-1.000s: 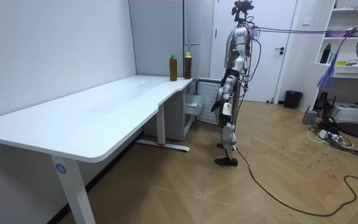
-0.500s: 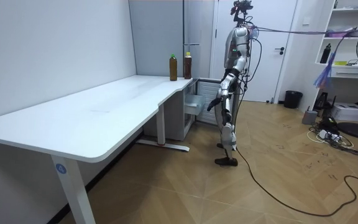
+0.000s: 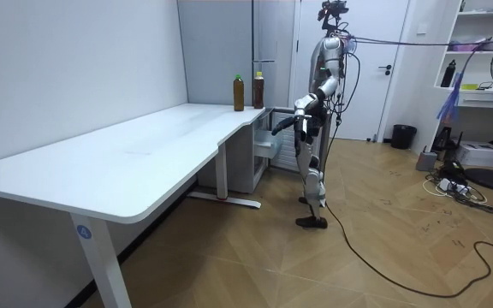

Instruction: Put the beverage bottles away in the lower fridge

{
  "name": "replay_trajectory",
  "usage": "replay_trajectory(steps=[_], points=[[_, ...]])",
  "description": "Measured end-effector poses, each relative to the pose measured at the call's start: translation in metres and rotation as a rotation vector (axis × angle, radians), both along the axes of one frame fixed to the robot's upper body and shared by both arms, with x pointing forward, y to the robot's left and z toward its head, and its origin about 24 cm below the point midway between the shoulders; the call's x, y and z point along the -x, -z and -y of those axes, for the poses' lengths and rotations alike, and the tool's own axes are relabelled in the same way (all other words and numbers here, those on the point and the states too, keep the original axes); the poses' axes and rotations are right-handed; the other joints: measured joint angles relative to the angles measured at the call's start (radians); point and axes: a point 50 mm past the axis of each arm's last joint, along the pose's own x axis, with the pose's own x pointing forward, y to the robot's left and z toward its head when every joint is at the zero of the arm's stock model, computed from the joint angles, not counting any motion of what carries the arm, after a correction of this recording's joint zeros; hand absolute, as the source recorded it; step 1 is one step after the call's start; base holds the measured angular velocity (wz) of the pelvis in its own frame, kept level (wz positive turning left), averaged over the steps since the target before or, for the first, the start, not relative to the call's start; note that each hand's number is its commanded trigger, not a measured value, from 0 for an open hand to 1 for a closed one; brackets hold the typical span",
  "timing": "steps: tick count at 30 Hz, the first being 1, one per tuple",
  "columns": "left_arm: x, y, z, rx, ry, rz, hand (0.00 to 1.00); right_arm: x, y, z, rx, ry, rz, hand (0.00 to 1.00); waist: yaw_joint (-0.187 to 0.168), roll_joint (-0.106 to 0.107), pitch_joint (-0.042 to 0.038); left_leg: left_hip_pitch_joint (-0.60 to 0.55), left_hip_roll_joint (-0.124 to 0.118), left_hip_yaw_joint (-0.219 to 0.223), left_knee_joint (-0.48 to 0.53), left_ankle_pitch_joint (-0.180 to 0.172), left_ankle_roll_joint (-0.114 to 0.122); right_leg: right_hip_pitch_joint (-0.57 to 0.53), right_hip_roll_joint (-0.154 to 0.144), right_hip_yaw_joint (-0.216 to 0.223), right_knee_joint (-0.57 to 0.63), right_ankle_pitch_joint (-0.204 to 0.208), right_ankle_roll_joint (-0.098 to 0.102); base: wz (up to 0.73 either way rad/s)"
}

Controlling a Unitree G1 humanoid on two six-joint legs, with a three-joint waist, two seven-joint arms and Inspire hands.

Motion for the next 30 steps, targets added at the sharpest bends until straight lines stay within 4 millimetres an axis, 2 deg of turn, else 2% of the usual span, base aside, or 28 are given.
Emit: replay_trajectory(steps=[6,13,17,23,28,30], points=[[-0.026,-0.053,0.004,-0.279,0.168,0.124,0.00,-0.003,0.000,0.000,-0.005,-0.004,0.024,0.00,-0.027,-0.008,0.0011,-0.007,-0.001,-0.019,0.001,0.000,0.000,-0.002,0.000,-0.012,-0.004,0.000,0.000,0.06],[-0.042,-0.091,0.018,-0.410,0.333,0.281,0.00,-0.003,-0.001,0.002,-0.037,0.033,0.029,0.00,-0.070,-0.007,0.0031,-0.008,-0.001,-0.018,0.000,0.000,0.000,-0.003,0.000,-0.009,-0.005,0.000,0.000,-0.01],[-0.053,-0.116,0.034,-0.481,0.499,0.406,0.00,-0.003,-0.002,0.003,-0.055,0.042,0.035,0.00,-0.085,-0.009,0.0057,-0.005,-0.001,-0.018,-0.001,0.000,0.000,-0.003,0.000,-0.006,-0.004,0.000,0.000,-0.02],[-0.070,-0.139,0.053,-0.551,0.694,0.525,0.00,-0.006,-0.002,0.004,-0.056,0.043,0.045,0.00,-0.108,-0.007,0.0152,-0.013,-0.001,-0.017,0.000,0.000,0.000,-0.010,0.000,-0.003,-0.004,0.000,0.000,0.00],[-0.086,-0.152,0.077,-0.582,0.914,0.609,0.00,-0.007,-0.002,0.003,-0.059,0.021,0.044,0.00,-0.129,-0.007,0.0148,-0.014,-0.001,-0.019,-0.001,0.000,0.000,-0.006,0.001,-0.006,-0.002,0.000,0.000,0.01],[-0.093,-0.156,0.085,-0.597,1.003,0.627,0.00,-0.010,-0.002,0.003,-0.062,-0.018,0.041,0.00,-0.137,-0.003,0.0178,-0.014,-0.001,-0.018,-0.001,0.000,0.000,-0.007,0.001,-0.004,-0.002,0.000,0.000,0.00]])
